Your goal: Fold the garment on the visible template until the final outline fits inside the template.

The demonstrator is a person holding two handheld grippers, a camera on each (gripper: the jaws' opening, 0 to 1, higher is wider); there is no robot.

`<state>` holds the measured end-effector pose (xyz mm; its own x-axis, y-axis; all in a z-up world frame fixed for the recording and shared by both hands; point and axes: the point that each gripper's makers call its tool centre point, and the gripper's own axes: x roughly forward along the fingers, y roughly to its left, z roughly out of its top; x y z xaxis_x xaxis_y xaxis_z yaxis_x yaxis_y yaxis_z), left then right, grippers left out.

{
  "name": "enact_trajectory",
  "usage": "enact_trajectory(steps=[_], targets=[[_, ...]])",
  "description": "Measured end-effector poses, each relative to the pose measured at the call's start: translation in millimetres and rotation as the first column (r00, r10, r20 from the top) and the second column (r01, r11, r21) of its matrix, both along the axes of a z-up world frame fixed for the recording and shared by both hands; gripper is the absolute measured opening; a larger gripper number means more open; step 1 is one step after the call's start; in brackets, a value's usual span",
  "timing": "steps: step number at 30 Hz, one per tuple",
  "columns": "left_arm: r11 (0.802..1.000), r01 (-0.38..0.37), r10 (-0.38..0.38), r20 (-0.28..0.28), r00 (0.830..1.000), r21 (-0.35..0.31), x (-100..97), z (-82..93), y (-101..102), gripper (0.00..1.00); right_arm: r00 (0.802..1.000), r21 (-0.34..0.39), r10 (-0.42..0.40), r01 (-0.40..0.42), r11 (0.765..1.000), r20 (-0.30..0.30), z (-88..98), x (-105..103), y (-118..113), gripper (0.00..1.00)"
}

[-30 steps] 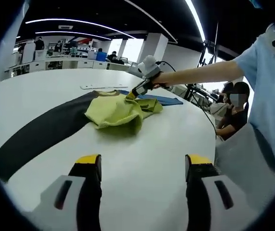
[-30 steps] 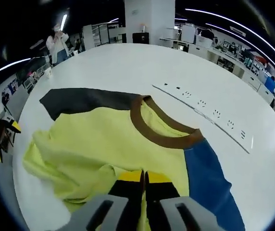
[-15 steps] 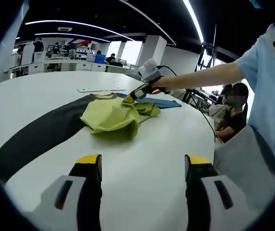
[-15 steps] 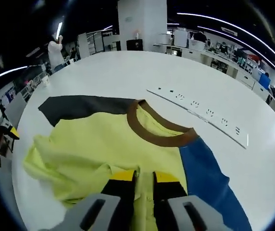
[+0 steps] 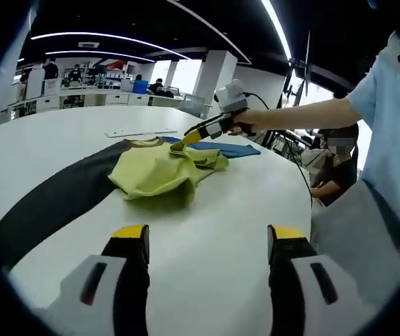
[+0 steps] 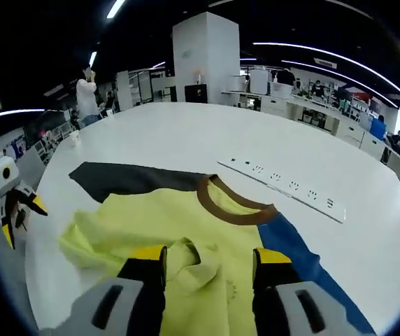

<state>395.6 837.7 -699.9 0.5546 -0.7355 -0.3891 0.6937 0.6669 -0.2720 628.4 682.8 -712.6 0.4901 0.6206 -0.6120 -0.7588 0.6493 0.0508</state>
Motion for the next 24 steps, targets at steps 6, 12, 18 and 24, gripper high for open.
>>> enact_trajectory(steps=[6,12,18,24], targets=[[1.0,0.013,-0.013,-0.003,1.0,-0.004,1.0,-2.0,-6,0.65,1.0,0.034,-0.006,0.006,0.999,-0.003,2.8,-22,-9,0.51],[1.0,0.028,-0.028,-0.001,1.0,-0.011,4.1,-3.0,-14,0.64,0.999,0.054,-0.029,0.03,0.998,-0.017,2.3,-40,-22,0.53],[0.999,0.033,-0.033,-0.002,0.999,-0.029,10.2,-5.0,-20,0.63,0.998,0.08,-0.046,0.048,0.996,-0.032,4.5,-55,-29,0.52],[0.999,0.033,-0.033,-0.002,0.999,-0.033,15.9,-7.4,-26,0.61,0.999,0.083,-0.045,0.048,0.995,-0.03,2.8,-72,-30,0.51]])
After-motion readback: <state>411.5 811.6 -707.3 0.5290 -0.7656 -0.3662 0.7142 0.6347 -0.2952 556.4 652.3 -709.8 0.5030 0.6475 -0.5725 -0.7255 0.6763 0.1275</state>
